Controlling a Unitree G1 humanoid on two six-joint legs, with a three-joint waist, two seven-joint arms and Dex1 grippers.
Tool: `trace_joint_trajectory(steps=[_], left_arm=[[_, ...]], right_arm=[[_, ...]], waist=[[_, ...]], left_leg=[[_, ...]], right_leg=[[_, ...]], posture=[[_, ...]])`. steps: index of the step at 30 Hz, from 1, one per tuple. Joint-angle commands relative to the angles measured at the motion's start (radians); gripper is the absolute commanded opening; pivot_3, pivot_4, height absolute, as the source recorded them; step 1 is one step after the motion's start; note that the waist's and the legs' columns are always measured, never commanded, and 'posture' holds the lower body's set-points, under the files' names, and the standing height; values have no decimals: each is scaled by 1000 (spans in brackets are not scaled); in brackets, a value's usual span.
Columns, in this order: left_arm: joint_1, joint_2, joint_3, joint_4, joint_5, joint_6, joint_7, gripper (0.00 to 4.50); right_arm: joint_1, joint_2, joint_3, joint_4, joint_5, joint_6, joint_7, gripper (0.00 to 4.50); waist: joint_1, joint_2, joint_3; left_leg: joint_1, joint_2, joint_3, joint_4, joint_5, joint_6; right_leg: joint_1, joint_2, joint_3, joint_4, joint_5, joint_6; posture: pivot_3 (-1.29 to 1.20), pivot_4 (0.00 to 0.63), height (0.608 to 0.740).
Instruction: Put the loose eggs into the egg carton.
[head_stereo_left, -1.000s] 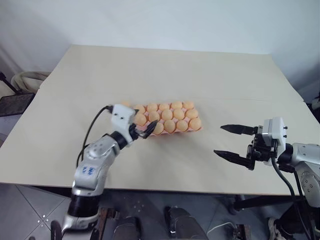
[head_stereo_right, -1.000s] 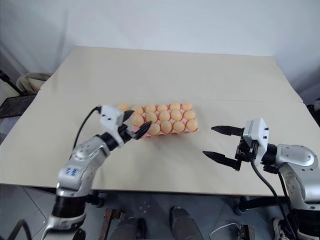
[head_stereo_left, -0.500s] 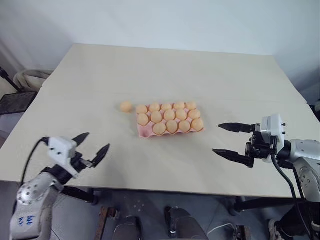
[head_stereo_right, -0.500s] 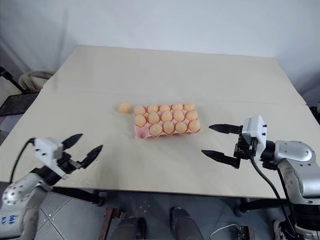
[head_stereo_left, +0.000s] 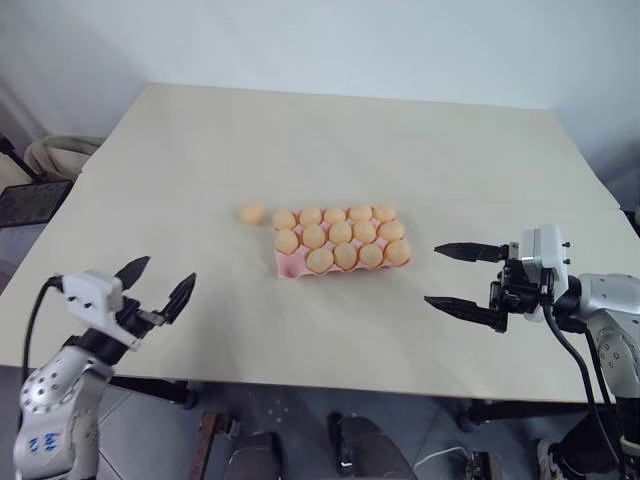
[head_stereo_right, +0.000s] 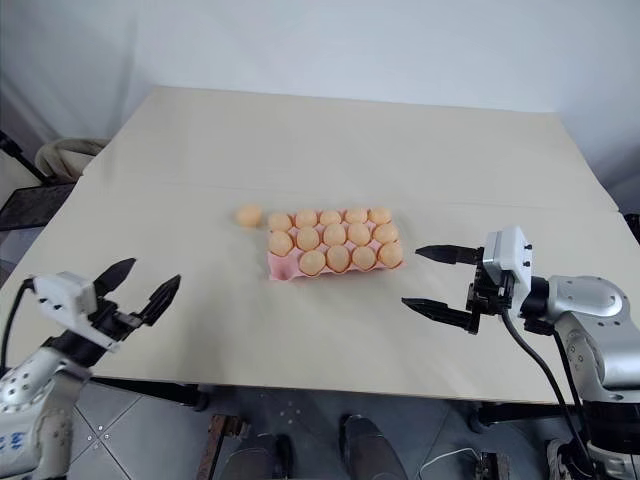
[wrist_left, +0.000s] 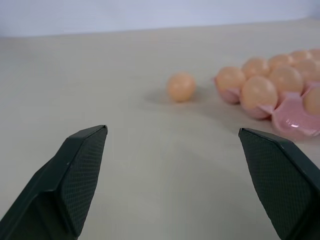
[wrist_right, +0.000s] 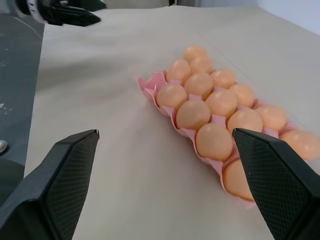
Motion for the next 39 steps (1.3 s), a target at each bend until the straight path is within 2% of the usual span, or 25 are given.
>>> trace_joint_trajectory(steps=[1, 5, 8, 15, 31, 38, 39], left_arm=[[-121, -23, -73, 81, 65, -51, 58, 4490], [-334, -23, -133, 308, 131, -87, 92, 4490], [-440, -13, -192, 451, 163, -98, 49, 4490], [-656, -10, -229, 784, 211, -210, 45, 4490], [-960, -27, -255, 1320, 282, -419, 1, 4490], [-1038, -48, -264, 1457, 315, -447, 21, 4490], [-1045, -52, -268, 1470, 322, -446, 27, 4303]], right_arm=[[-28, -14, -5, 1, 2, -4, 9, 4500], [-30, -17, -4, 6, -4, -6, 14, 4500], [-29, -17, -6, 3, -8, -4, 13, 4500], [0, -18, -24, -21, -7, 0, 0, 4500], [18, -12, -19, -38, -7, 0, -22, 4500], [13, -9, -13, -36, -10, -2, -24, 4500], [12, -8, -12, -37, -11, -3, -25, 4500]], waist=[[8, 0, 0], [11, 0, 0], [12, 0, 0], [16, 0, 0], [18, 0, 0], [18, 0, 0], [18, 0, 0]], left_leg=[[0, 0, 0, 1, 0, 0], [0, -1, 1, 1, 1, 1], [0, -1, 1, 1, 1, 1], [-1, 0, 1, 1, 0, 0], [-1, -1, 2, 3, 0, 0], [-1, -1, 3, 4, 0, 0], [-1, -1, 3, 4, 0, 0]], right_leg=[[0, 0, 0, 0, 1, 1], [0, 0, 1, 1, 1, 2], [-1, 0, 1, 2, 1, 2], [-2, 0, 0, 2, 1, 3], [-2, 0, 0, 5, 2, 3], [-3, 0, 1, 8, 1, 4], [-3, 0, 1, 8, 1, 4]], posture=[[0, 150, 740], [0, 150, 740], [0, 150, 740], [0, 150, 740], [0, 150, 740], [0, 150, 740], [0, 150, 740]])
